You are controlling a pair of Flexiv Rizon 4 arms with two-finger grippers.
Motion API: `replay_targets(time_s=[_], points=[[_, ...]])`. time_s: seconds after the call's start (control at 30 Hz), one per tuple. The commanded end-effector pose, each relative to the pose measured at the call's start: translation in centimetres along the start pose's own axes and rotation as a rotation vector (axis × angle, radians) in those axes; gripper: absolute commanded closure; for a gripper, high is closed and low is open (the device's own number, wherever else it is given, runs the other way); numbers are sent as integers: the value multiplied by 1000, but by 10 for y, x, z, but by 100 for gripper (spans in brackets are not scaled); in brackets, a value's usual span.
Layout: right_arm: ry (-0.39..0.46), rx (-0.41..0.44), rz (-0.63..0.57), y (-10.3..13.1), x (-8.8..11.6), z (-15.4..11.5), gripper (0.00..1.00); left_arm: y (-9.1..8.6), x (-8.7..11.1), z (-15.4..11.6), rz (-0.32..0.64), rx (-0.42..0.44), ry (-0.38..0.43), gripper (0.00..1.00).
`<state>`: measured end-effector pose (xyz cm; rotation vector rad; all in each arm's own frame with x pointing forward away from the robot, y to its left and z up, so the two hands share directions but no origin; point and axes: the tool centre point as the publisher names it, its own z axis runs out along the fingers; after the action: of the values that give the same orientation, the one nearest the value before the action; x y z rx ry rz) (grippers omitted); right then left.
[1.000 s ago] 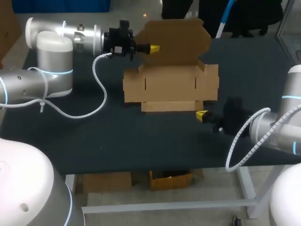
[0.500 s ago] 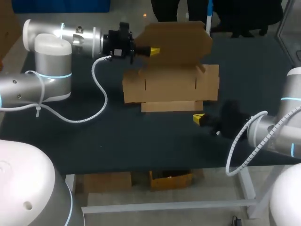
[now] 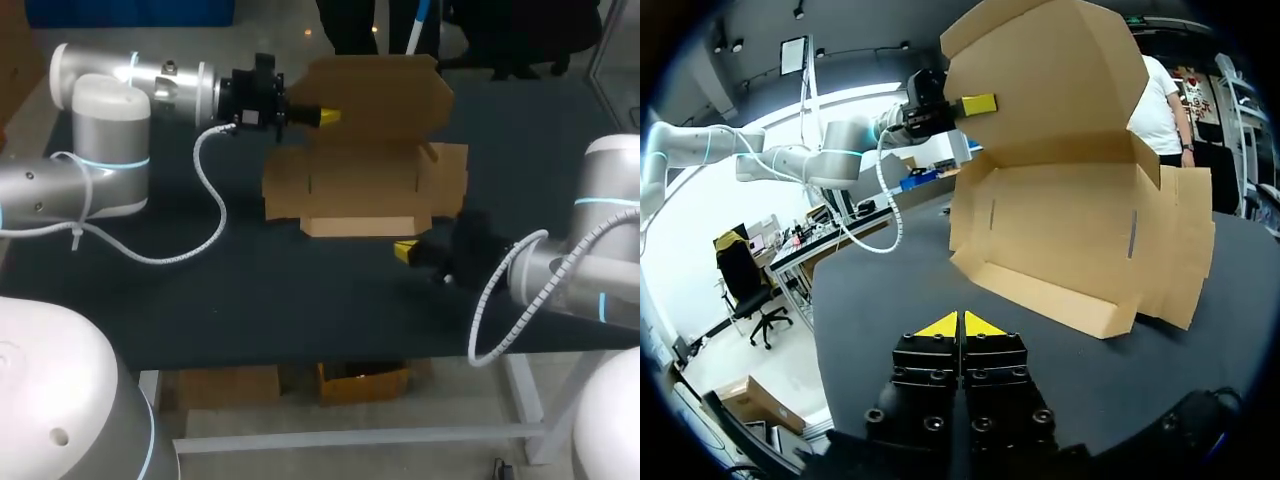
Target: Assemble the packaging by folding the flat box into shape, placing the metal phone stand inside, and closing the box properly
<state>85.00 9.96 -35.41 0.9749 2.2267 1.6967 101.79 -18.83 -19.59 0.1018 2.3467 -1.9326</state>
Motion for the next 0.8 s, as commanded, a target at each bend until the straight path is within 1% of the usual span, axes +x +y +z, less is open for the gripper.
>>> replay_targets(time_s=[0.03,0.17,0.3,0.5,0.8], points=[[-5,0,-2,-2,0,13,100,3,-4,1,1,7,17,100],[-18,-3,-2,-4,-2,20,100,2,-5,0,10,11,28,100],[-51,-20,-10,-4,-5,27,100,2,-5,0,12,17,42,100],[-86,-28,-31,-6,-9,43,100,2,-5,0,12,17,42,100],[-117,-27,-34,-11,-17,59,100,2,-5,0,12,17,42,100]])
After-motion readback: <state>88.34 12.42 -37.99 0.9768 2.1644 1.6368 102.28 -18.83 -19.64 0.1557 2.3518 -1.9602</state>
